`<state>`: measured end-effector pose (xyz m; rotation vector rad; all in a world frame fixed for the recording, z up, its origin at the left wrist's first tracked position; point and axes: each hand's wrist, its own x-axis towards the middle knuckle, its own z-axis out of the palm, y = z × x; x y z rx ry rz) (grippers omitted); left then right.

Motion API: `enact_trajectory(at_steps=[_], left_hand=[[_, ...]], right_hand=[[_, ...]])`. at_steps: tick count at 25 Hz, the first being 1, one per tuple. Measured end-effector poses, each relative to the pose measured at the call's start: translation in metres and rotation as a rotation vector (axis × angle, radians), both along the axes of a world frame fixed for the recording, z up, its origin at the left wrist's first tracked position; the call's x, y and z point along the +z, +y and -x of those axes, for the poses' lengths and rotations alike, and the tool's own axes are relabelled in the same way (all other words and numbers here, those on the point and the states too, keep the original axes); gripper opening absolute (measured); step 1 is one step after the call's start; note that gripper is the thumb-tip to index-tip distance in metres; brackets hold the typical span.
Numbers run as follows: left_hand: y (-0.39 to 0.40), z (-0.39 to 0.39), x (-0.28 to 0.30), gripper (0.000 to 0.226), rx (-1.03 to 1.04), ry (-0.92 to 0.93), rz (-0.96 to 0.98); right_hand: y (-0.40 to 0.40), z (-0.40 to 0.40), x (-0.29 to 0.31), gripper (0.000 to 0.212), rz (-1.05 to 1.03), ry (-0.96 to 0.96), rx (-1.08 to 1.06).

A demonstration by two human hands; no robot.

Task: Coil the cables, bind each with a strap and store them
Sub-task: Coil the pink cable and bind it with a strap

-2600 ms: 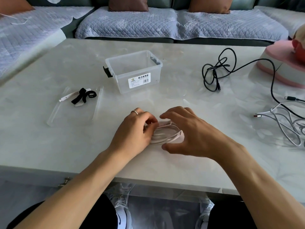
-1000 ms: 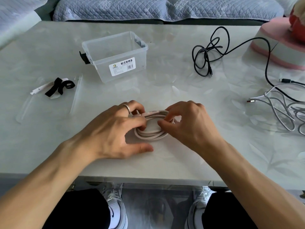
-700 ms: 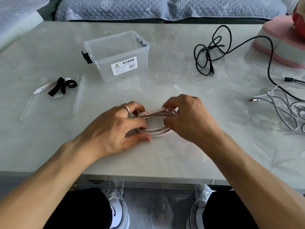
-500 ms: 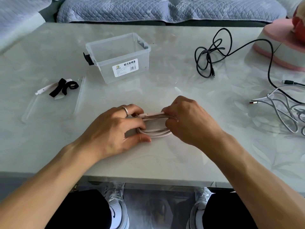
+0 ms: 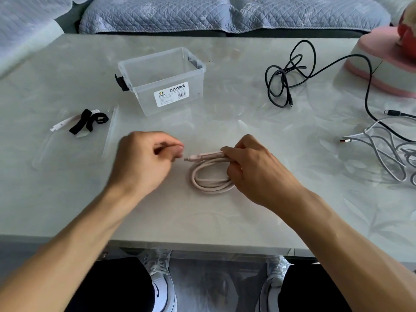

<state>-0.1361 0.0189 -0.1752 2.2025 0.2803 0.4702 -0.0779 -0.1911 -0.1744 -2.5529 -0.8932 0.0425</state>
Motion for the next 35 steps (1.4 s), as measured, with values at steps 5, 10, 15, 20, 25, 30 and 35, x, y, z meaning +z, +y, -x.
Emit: enact_trajectory(at_steps=[5, 10, 15, 20, 25, 30, 35], left_hand=[[0.001, 0.010, 0.000, 0.014, -0.128, 0.042, 0.057], [-0.025, -0.008, -0.005, 0.014, -0.230, 0.052, -0.128], [-0.016, -0.010, -0.002, 0.004, -0.096, -0.010, -0.098], [-0.013, 0.000, 0.002, 0.005, -0.011, -0.067, -0.143], [-0.021, 0.004, -0.002, 0.008, -0.093, -0.003, -0.179], [-0.037, 0.006, -0.001, 0.038, -0.276, 0.008, -0.271], [-0.030, -0.008, -0.003, 0.022, -0.274, 0.009, -0.280]], right_hand=[[0.003, 0.004, -0.002, 0.027, 0.034, -0.033, -0.011], [0.001, 0.005, 0.004, 0.029, -0.078, 0.011, -0.095], [0.000, 0.002, 0.005, 0.025, -0.130, 0.069, -0.183], [0.004, 0.000, 0.005, 0.021, -0.071, 0.049, -0.224], [0.007, 0.002, -0.001, 0.030, -0.033, -0.025, -0.256], [0.005, 0.006, -0.003, 0.031, -0.015, -0.052, -0.211], [-0.012, -0.003, 0.004, 0.025, -0.090, 0.110, -0.116]])
